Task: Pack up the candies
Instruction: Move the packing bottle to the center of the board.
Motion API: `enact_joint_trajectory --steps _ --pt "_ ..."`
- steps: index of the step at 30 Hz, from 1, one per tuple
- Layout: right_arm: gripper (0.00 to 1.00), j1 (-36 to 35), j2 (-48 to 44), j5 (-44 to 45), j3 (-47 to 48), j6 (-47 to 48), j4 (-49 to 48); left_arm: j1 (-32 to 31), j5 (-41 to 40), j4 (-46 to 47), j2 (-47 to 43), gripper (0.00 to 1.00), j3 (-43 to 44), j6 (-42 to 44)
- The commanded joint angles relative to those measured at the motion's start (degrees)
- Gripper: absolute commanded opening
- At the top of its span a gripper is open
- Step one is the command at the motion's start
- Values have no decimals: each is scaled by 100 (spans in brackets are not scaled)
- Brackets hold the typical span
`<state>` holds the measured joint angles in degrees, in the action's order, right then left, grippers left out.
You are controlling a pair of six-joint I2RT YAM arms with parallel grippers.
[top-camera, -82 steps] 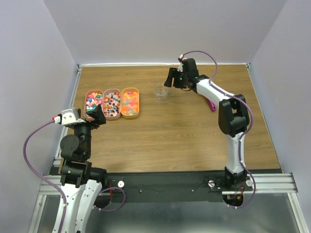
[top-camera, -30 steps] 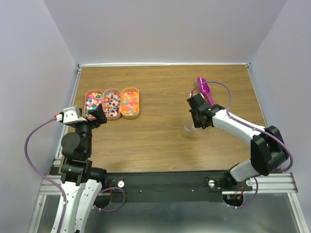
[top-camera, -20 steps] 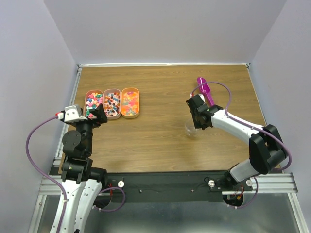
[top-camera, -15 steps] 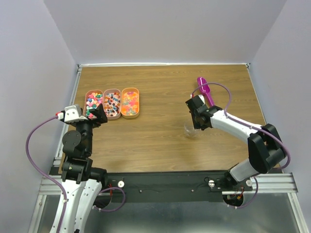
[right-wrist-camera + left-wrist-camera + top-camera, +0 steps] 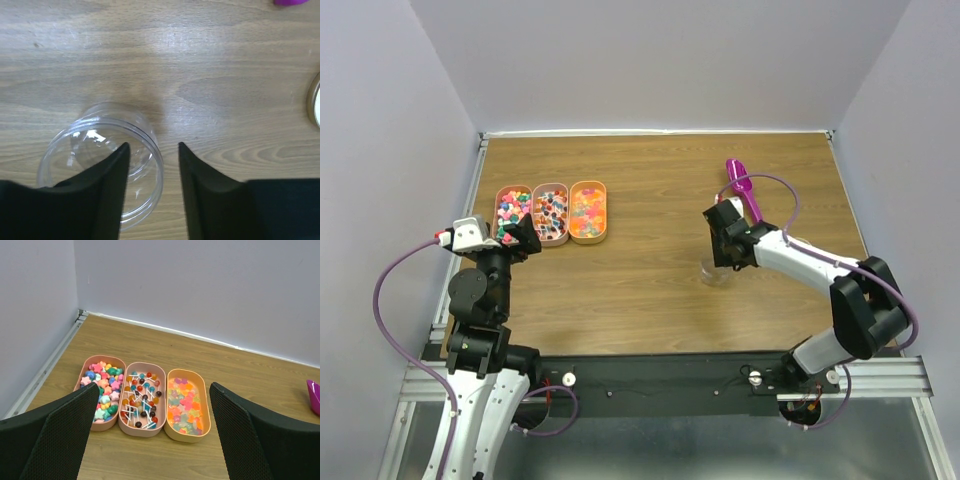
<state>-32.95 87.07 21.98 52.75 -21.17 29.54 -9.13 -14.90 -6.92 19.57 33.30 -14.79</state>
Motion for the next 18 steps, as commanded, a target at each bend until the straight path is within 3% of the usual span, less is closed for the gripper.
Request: enact_joint_trajectory --steps 1,5,8,14,18 --pt "57 -36 -462 -79 -46 -28 -106 -10 -101 41 82 99 10 -7" --pt "81 -36 -954 -237 138 -1 -10 -10 -49 111 196 99 -51 -103" --pt "91 -27 -1297 -150 358 86 166 -10 127 33 573 99 1 -279" --pt "94 -36 -1920 -97 640 245 219 -10 514 -538 1864 98 537 -1032" --pt "95 -36 -2080 -167 570 306 193 -28 925 -776 2979 91 687 -1622"
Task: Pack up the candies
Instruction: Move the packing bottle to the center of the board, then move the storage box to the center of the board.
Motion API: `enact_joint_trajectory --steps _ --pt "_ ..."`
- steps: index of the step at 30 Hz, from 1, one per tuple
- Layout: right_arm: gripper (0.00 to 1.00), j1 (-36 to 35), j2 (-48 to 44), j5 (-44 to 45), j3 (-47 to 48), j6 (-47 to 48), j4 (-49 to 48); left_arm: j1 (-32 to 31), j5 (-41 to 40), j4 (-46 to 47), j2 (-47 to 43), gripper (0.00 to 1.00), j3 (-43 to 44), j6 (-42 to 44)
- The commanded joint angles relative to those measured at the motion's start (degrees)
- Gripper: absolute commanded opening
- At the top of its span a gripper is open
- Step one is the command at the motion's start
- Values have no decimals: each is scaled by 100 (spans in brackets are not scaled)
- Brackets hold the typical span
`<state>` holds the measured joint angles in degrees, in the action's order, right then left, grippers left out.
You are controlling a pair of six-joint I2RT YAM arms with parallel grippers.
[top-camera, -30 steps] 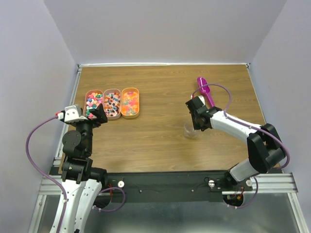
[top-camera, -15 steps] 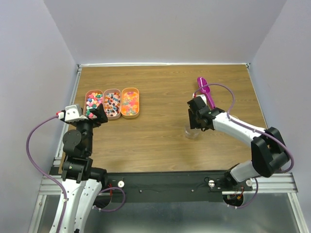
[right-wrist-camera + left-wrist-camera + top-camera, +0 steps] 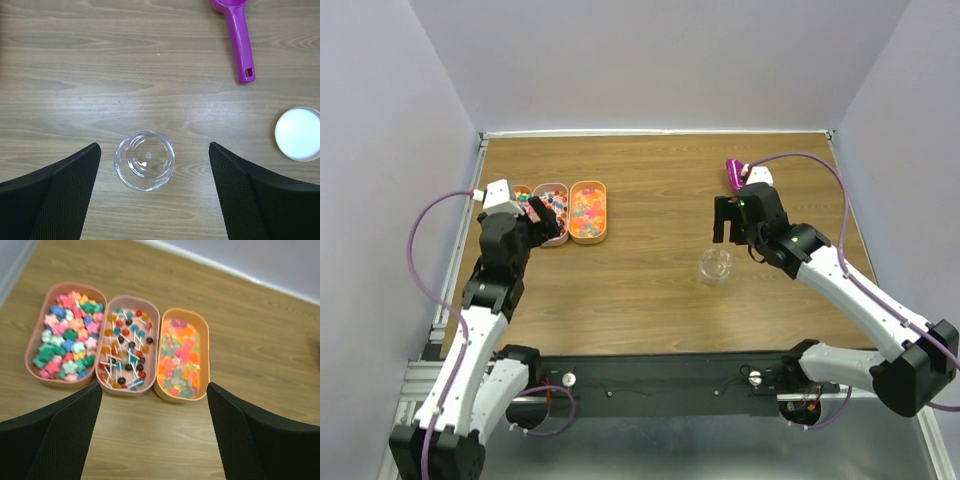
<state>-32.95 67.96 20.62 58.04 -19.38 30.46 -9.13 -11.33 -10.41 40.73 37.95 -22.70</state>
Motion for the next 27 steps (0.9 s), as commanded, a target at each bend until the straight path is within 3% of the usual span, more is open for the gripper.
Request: enact_joint_trajectory --steps 1,3,4,9,27 --pt "95 -36 -196 -58 -46 136 66 -71 640 -426 1040 90 256 -902" --pt "95 -36 -266 -128 -152 171 13 -159 659 -400 1540 89 317 -1086" --pt "95 -36 -292 -172 -214 171 -74 -273 624 -374 1708 83 370 -1140" --pt "95 -36 -477 -392 -601 232 -347 -678 457 -382 2867 82 687 -1430" --pt "95 -36 -591 -524 -1146 347 -682 -916 -449 382 4390 74 828 -2915"
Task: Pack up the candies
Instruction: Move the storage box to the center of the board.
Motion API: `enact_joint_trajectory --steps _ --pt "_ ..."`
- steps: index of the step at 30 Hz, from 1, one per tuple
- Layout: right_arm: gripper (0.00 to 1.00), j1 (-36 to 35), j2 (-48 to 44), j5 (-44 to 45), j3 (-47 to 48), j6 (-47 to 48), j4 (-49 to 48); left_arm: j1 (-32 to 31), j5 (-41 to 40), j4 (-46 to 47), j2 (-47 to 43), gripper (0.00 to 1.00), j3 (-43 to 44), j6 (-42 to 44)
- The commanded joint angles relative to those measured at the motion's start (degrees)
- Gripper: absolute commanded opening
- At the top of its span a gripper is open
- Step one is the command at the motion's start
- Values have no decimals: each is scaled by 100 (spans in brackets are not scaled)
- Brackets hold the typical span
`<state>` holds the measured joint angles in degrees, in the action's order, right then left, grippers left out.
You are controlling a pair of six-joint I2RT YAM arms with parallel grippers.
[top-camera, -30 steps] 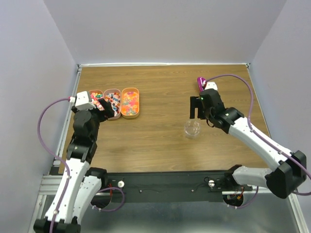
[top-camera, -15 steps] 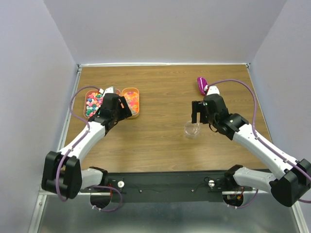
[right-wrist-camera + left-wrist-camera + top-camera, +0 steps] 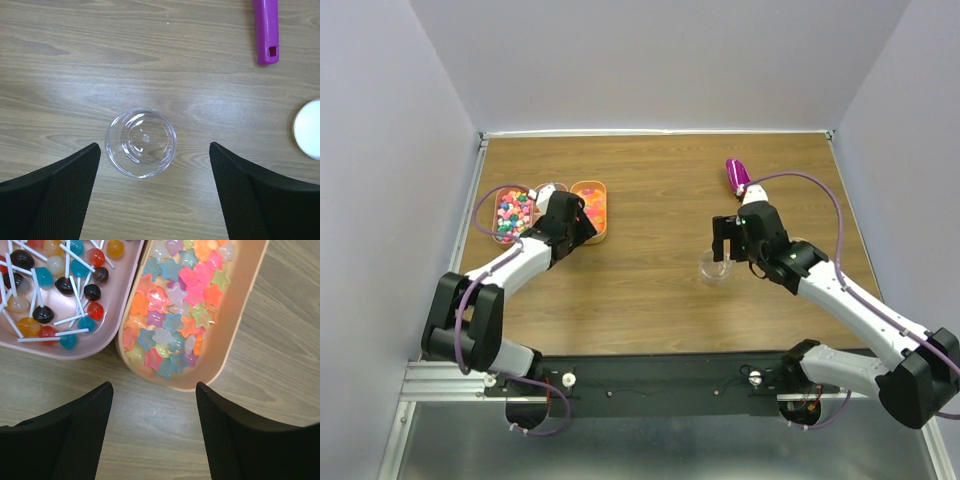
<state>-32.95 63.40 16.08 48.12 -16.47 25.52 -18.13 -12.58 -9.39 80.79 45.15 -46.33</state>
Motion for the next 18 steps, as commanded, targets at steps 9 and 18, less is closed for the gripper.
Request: enact_joint_trajectory --steps 9,18 --pt "95 -36 -161 -61 -198 65 -240 -59 -228 359 762 63 240 -738" --pt "95 -36 -108 -96 -215 74 -284 -129 89 236 894 49 258 -483"
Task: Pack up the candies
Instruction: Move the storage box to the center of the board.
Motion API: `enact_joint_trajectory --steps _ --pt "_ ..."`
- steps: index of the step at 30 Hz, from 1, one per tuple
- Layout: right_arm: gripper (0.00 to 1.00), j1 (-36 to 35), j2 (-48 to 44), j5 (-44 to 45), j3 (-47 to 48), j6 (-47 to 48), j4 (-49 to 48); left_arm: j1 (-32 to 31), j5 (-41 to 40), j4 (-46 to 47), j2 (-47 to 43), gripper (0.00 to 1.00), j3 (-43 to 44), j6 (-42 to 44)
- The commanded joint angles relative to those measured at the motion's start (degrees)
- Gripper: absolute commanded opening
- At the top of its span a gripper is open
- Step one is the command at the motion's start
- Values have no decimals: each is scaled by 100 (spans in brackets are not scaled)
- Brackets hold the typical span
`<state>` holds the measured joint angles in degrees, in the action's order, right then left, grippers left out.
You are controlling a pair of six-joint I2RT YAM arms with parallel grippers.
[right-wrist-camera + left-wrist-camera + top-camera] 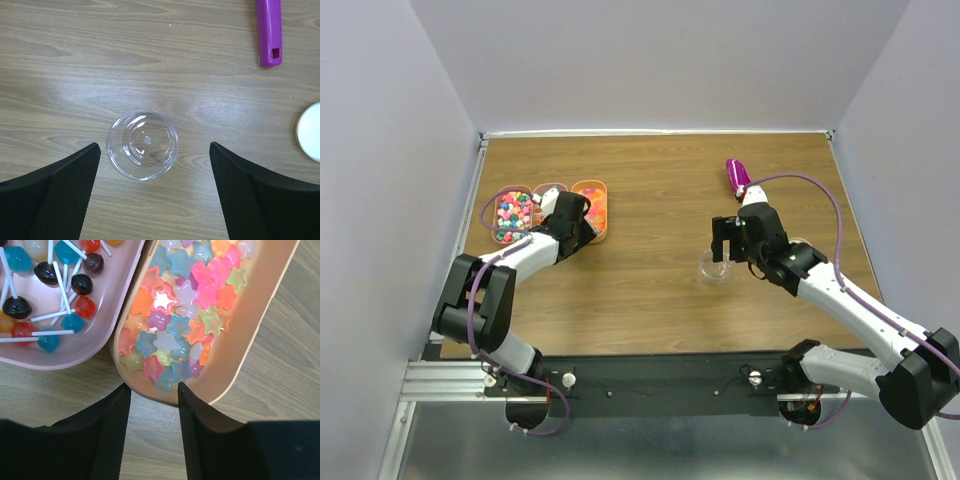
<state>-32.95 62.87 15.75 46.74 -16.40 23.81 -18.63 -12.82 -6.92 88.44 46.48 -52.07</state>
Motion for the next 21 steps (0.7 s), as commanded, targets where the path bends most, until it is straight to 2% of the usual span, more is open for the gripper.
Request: enact_joint_trajectory --steps 1,6,11,16,21 --pt "95 -36 -56 -63 -86 58 -122 -88 156 -72 138 48 151 153" --pt "95 -36 -56 -45 -86 67 -140 -176 332 -222 77 39 151 303" --pt "96 -36 -29 -28 -78 76 -149 -421 666 -363 -73 39 55 338" --pt "96 -36 -38 -37 -86 85 -158 -939 825 -415 -213 39 -174 180" --pt "96 -36 -56 -45 -86 85 -167 -1011 781 -381 -467 39 -359 48"
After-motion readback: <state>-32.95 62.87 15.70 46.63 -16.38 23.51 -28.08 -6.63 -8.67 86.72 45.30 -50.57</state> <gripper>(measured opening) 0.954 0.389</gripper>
